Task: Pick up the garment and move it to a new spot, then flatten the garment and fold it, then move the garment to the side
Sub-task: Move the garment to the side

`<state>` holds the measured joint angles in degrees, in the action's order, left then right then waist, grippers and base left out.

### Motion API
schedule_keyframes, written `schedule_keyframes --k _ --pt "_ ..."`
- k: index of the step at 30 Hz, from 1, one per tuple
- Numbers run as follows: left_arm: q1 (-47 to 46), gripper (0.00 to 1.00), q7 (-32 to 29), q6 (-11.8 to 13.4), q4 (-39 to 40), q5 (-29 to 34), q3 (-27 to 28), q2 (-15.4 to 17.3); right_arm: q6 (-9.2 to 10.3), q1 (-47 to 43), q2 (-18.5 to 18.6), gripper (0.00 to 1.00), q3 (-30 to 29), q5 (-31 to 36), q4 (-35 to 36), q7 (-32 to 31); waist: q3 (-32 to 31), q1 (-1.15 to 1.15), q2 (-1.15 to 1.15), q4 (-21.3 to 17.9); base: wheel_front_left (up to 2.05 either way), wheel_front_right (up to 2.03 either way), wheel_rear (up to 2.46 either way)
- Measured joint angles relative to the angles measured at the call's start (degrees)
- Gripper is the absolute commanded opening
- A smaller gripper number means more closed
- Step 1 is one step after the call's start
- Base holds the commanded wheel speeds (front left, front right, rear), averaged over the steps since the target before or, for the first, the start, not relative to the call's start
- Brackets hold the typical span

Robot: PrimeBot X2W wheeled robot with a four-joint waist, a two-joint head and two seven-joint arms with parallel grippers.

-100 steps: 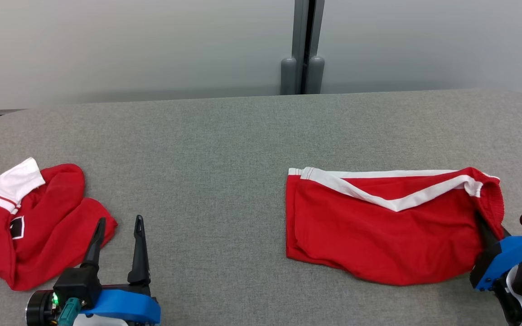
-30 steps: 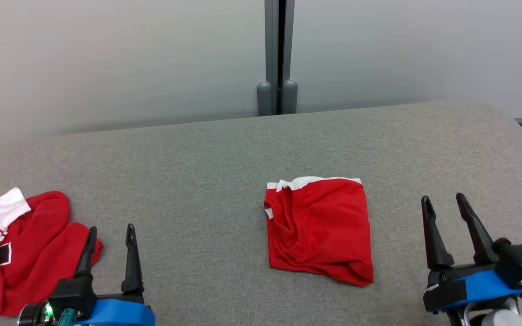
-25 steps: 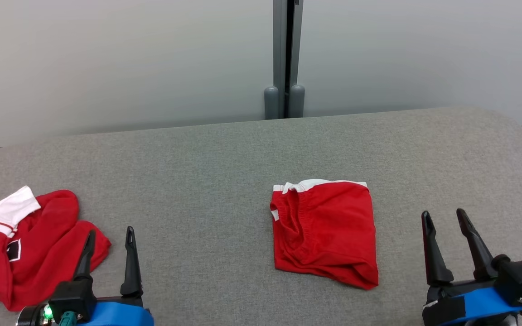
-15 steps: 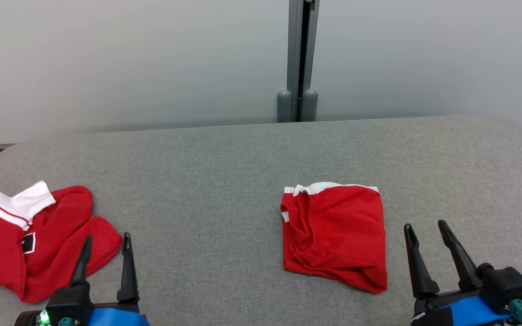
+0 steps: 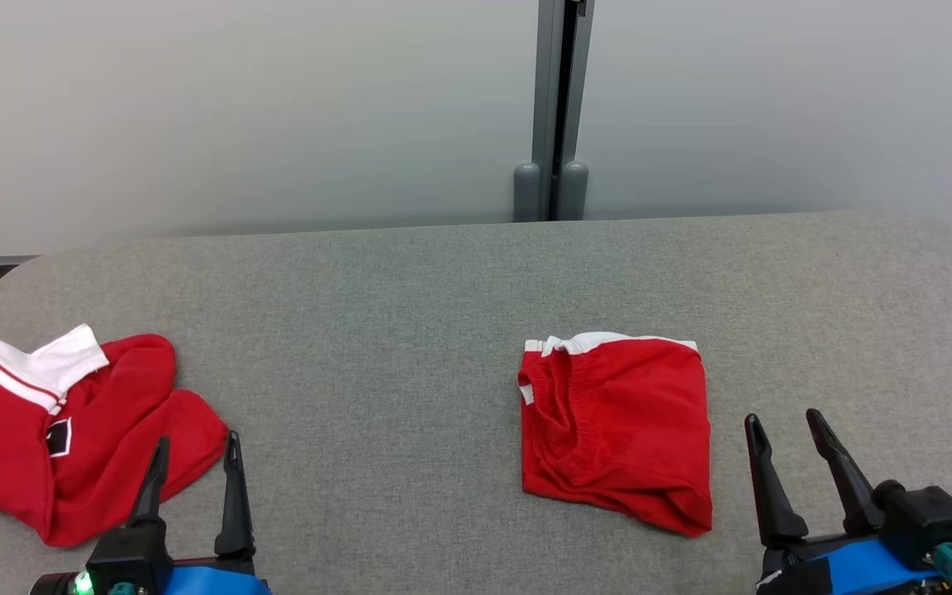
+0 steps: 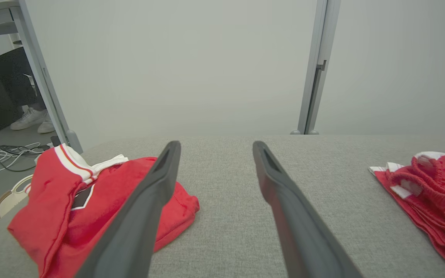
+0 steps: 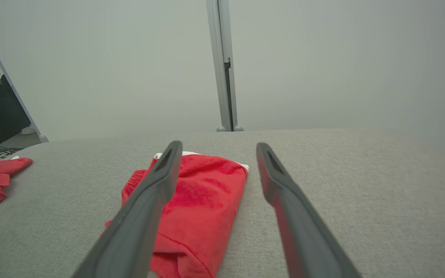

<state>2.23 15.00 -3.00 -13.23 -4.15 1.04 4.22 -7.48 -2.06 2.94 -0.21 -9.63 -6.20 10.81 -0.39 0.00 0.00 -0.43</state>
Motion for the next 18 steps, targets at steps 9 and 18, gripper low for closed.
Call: schedule_keyframes --k 9,18 --pt "0.0 1.0 0.0 0.4 0.0 -0.4 0.3 0.2 0.0 3.8 0.0 1.0 1.1 2.1 -0.3 -1.1 0.4 0.0 0.0 -1.2 0.0 0.0 0.0" --pt "-1.9 1.0 0.0 0.4 0.1 -0.3 -0.9 0.0 0.0 15.8 0.0 1.0 1.8 4.9 -5.6 -4.7 2.3 0.0 0.0 -1.2 0.0 0.0 0.0"
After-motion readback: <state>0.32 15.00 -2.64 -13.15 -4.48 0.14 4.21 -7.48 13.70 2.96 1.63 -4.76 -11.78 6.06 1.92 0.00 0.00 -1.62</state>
